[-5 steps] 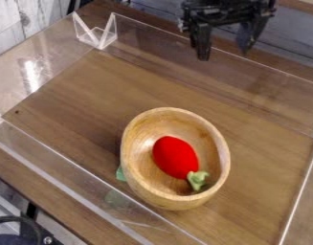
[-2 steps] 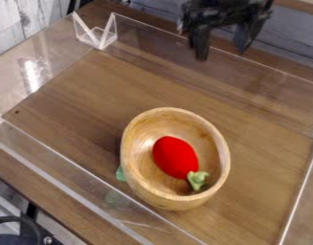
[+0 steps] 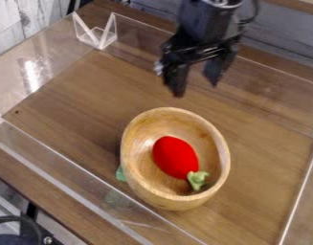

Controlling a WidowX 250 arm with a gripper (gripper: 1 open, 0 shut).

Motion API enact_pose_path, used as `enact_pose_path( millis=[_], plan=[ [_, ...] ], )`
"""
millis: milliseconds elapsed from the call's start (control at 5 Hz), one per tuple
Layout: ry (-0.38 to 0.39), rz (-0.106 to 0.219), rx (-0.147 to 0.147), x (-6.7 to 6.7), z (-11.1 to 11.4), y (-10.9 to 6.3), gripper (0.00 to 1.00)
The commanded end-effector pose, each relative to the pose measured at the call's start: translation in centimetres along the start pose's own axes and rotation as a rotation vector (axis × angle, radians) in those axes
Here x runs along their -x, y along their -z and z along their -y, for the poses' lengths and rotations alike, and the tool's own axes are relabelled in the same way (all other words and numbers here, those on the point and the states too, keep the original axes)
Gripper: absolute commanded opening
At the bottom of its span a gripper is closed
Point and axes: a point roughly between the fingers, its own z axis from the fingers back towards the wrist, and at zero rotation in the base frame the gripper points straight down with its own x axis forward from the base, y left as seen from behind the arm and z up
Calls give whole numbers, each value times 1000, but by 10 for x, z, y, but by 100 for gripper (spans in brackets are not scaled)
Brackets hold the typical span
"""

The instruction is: Put the green block in the brown bowl

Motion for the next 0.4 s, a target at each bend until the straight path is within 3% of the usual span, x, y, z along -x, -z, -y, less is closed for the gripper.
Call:
enact_pose_path(
  millis=[0,200],
  plan=[
    [-74,-1,19,8,-21,-14,100],
    [-86,-9,19,33,-37,-17,100]
  ],
)
